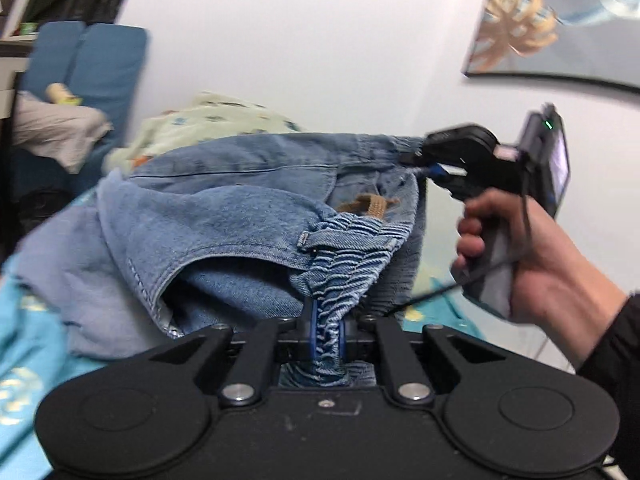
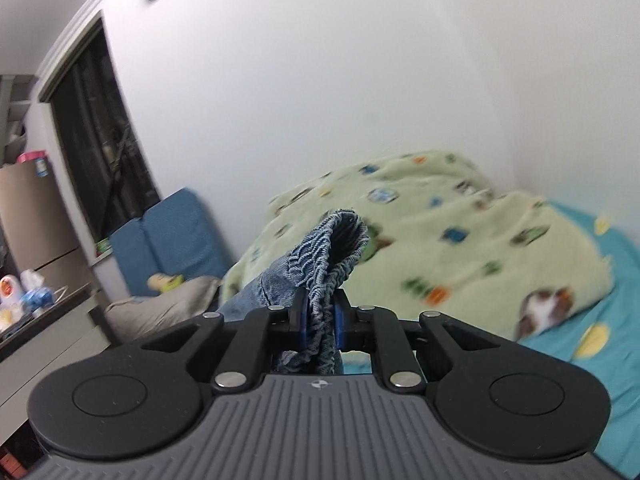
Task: Fold clothes
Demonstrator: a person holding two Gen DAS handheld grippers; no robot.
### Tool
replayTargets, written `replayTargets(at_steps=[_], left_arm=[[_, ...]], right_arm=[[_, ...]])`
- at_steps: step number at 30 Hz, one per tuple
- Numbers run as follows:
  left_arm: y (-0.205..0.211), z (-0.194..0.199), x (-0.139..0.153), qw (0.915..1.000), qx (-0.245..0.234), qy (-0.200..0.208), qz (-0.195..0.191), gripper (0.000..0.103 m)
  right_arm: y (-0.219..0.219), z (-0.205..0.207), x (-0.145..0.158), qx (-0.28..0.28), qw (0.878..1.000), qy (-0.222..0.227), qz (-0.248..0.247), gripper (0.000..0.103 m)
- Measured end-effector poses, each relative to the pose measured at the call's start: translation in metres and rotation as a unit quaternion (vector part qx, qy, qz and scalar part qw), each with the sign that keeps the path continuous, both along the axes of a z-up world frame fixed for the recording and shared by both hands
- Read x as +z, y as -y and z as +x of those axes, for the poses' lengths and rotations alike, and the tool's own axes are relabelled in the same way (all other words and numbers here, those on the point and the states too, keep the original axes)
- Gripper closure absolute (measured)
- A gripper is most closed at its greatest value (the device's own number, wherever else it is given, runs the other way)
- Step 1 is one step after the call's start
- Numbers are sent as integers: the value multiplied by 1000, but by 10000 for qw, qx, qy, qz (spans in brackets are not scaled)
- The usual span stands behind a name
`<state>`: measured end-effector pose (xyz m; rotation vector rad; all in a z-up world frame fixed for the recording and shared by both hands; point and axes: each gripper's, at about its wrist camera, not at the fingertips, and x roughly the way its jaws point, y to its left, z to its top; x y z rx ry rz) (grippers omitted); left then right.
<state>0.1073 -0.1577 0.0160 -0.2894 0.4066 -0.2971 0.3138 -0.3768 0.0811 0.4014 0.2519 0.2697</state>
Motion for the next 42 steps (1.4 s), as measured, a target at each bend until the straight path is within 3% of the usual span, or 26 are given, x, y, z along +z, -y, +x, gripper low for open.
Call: replayTargets(at_steps=[6,12,16,20,21,24,26,29,32,42], left_arm=[[92,66,-45,9983,-474,-334,52,95],[162,125,-122,9917,-898,-828,398,95],[171,146,-153,9883,-1042,-980,532,93],[174,152,-156,9868,-1141,-939,669,89],[173,152,-151,9860,-1171,-950,712,87],[173,143,-136,9834,-1217,-989,915,76],[169,136,-126,9794,-1390,-963,1100,64],[154,109,-105,9745,-1670,-742,1299,62],[137,81,-77,9735,-1745,-396,1424,58],[52,-6,0,9764,-1940,-275,909,56]], right_arm=[[75,51,-23,-339,9981,-180,-476,90],[140,103,-107,-503,9925,-754,-816,90],[169,119,-169,-608,9896,-1122,-663,90],[178,123,-195,-658,9891,-1231,-463,87],[180,122,-194,-659,9894,-1233,-391,85],[183,115,-180,-651,9890,-1301,-282,61],[179,105,-166,-658,9875,-1346,-489,45],[172,87,-146,-784,9823,-1490,-822,45],[158,59,-124,-805,9815,-1513,-856,45],[81,-30,-64,-836,9797,-1227,-1346,45]])
